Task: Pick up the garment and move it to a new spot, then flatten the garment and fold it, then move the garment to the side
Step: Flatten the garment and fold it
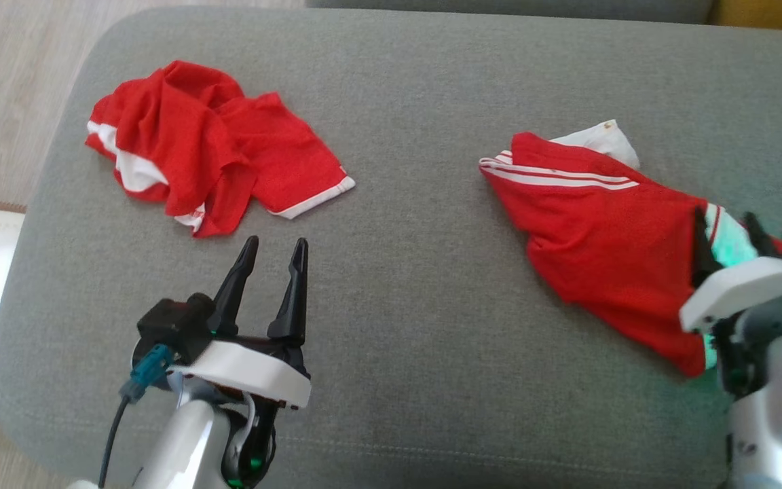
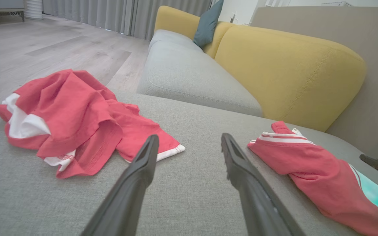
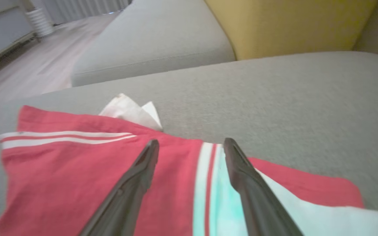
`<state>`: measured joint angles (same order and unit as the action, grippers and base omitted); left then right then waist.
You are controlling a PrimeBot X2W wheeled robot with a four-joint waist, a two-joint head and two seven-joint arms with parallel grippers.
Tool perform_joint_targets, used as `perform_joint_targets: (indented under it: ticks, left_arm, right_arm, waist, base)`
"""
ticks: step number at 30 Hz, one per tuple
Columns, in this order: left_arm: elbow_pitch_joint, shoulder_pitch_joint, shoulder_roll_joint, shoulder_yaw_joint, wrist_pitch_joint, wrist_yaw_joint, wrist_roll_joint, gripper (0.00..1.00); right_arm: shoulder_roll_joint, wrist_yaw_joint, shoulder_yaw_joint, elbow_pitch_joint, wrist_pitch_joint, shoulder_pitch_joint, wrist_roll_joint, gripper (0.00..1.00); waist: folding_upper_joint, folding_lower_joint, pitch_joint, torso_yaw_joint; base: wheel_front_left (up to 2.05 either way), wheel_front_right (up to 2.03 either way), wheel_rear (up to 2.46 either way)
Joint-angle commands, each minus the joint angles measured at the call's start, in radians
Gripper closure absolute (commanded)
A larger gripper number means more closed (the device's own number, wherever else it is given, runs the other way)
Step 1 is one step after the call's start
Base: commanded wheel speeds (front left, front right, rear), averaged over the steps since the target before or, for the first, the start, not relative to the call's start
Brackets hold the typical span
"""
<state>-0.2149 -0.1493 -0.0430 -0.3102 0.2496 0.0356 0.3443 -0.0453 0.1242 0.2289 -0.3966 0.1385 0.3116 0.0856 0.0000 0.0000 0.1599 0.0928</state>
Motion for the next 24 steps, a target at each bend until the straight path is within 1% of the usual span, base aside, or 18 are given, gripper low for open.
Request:
perform_joint_targets:
  ticks: [1, 4, 11, 17, 22, 23, 24]
  left_arm:
    - [0.030, -0.043, -0.007, 0.028, 0.012, 0.003, 0.000, 0.00]
    - [0.030, -0.047, -0.007, 0.029, 0.012, 0.004, -0.001, 0.00]
    - [0.031, -0.054, -0.007, 0.027, 0.012, 0.007, -0.004, 0.00]
    - [0.029, -0.064, -0.007, 0.023, 0.012, 0.010, -0.006, 0.00]
    - [0.026, -0.074, -0.007, 0.023, 0.012, 0.011, -0.005, 0.00]
    - [0.025, -0.075, -0.007, 0.023, 0.012, 0.012, -0.005, 0.00]
    - [0.024, -0.076, -0.007, 0.023, 0.012, 0.012, -0.005, 0.00]
  right_arm:
    - [-0.005, 0.007, 0.029, 0.007, 0.011, 0.063, -0.016, 0.00]
    - [-0.005, 0.007, 0.077, -0.034, 0.015, 0.092, -0.023, 0.00]
    - [-0.005, 0.007, 0.106, -0.136, 0.000, 0.147, 0.013, 0.00]
    - [-0.005, 0.007, 0.110, -0.222, -0.027, 0.193, 0.010, 0.00]
    - [-0.005, 0.007, 0.103, -0.269, -0.046, 0.216, 0.011, 0.00]
    - [-0.005, 0.007, 0.102, -0.277, -0.049, 0.219, 0.012, 0.02]
    - [-0.005, 0.007, 0.100, -0.284, -0.053, 0.222, 0.013, 0.50]
  waist:
    - [0.0000, 0.0000, 0.008, 0.010]
    - [0.0000, 0.0000, 0.017, 0.016]
    - [0.0000, 0.0000, 0.038, 0.021]
    - [0.0000, 0.0000, 0.055, 0.022]
    - [0.0000, 0.0000, 0.064, 0.024]
    - [0.0000, 0.0000, 0.065, 0.024]
    - [0.0000, 0.0000, 0.065, 0.024]
  base:
    - [0.00, 0.00, 0.00]
    - [0.00, 0.00, 0.00]
    - [0.00, 0.00, 0.00]
    - [0.00, 0.00, 0.00]
    - [0.00, 0.00, 0.00]
    - [0.00, 0.00, 0.00]
    - [0.00, 0.00, 0.00]
